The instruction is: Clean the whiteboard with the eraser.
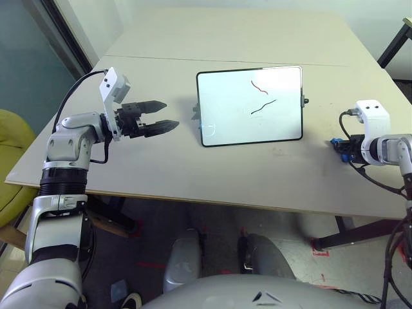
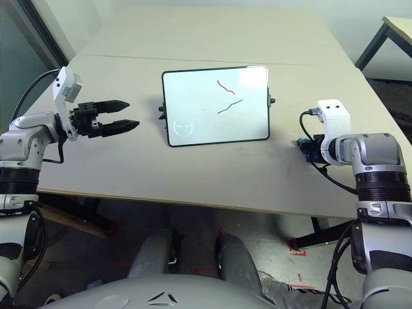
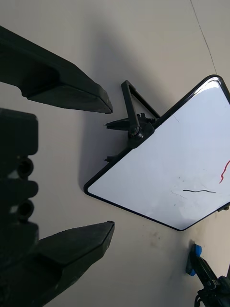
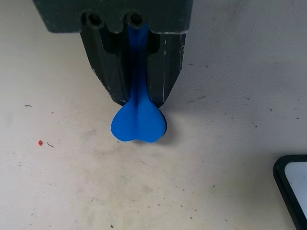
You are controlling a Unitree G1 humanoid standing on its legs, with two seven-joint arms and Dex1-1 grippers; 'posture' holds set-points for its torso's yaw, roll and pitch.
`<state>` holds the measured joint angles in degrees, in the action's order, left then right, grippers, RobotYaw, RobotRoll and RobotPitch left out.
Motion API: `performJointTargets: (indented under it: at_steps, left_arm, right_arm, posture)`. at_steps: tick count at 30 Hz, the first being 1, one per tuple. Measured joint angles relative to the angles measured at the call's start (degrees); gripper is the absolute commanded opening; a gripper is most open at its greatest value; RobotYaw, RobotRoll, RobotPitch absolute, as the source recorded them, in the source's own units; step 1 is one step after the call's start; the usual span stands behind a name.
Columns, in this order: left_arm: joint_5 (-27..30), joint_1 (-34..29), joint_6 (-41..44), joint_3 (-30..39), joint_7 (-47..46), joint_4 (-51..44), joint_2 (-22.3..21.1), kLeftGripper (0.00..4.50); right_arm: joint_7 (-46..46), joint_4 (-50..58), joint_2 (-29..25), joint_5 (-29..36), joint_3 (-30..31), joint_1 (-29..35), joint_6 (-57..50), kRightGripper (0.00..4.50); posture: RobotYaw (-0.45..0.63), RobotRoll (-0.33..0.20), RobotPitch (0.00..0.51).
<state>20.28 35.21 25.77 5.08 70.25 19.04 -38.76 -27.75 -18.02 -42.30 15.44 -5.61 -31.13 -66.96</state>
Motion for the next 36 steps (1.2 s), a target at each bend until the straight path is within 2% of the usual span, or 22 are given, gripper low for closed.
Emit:
performJointTargets:
  at_steps: [14,24,33,36]
  left_arm:
    - [-0.03,0.11,-0.71,-0.16,-0.01,0.14,0.1,4.5]
    - [-0.1,0.31,-1.96,-0.68,-0.73,1.59,0.23,4.5]
    - [-0.1,0.61,-2.94,-0.98,-1.34,2.12,0.41,4.5]
    - [-0.11,0.84,-3.06,-1.11,-1.39,2.29,0.42,4.5]
  right_arm:
    - [-3.32,8.36,2.19,3.9,-0.45,-1.29,-0.64,0.22]
    - [-6.0,16.08,3.28,6.24,-2.09,-3.04,9.5,0.21]
    - [-3.99,17.9,8.29,0.6,3.81,-5.03,22.66,0.21]
    - [-3.79,16.3,7.7,-4.97,8.65,-5.04,27.79,0.21]
  posture:
    - [0.25,0.0,0.066]
    - [0.24,0.0,0.069]
    - [0.24,0.0,0.062]
    - [0.24,0.0,0.062]
